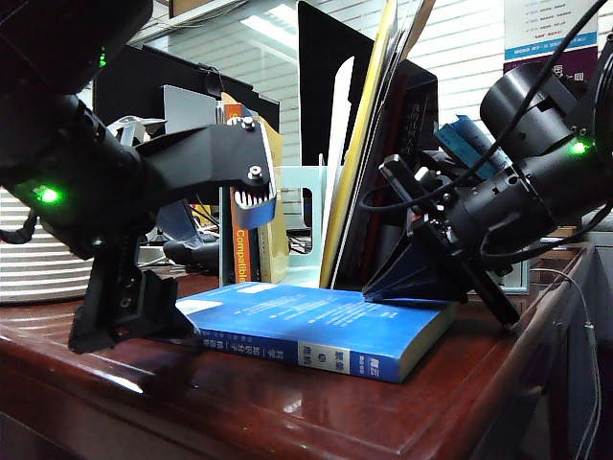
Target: Pick up the blue book and put it on the bookshelf.
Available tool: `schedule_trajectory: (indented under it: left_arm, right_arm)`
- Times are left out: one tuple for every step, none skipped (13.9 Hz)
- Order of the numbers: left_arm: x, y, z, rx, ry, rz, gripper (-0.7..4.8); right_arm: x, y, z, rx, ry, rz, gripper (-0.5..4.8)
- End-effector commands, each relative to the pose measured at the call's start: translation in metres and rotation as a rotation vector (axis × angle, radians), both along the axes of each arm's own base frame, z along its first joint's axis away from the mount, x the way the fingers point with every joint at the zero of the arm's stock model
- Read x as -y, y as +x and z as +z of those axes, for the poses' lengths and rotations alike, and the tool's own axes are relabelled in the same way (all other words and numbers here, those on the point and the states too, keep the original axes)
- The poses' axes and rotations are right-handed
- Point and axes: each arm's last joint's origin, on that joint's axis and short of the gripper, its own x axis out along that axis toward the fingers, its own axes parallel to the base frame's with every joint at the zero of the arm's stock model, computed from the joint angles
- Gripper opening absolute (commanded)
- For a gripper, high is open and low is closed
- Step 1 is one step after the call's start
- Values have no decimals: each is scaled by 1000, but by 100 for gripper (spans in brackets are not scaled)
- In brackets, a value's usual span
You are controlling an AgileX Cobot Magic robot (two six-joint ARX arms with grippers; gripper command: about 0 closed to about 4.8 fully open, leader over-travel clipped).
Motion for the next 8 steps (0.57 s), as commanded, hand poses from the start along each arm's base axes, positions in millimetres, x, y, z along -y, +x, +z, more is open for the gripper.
schedule_trajectory:
  left_arm:
    - [4, 3, 8, 39, -121, 25, 479]
    - [5, 4, 11, 59, -142, 24, 479]
    - [6, 4, 11, 59, -149, 16, 479]
    - [5, 3, 9, 43, -136, 6, 479]
    - [5, 2, 6, 22, -110, 3, 479]
    - [4, 1, 2, -3, -82, 4, 479]
    - [3, 0, 0, -22, -65, 0, 479]
    - [2, -1, -1, -40, -47, 0, 479]
  right_arm:
    - [-1, 0, 1, 7, 5, 9, -6]
    - [-1, 0, 1, 7, 5, 9, -6]
    - [-1, 0, 1, 7, 5, 10, -6]
    - [-1, 0, 1, 7, 5, 10, -6]
    - [-1, 0, 1, 6, 5, 10, -6]
    - [-1, 0, 1, 7, 5, 9, -6]
    - [-1, 0, 1, 7, 5, 9, -6]
    - [0, 0, 1, 8, 5, 9, -6]
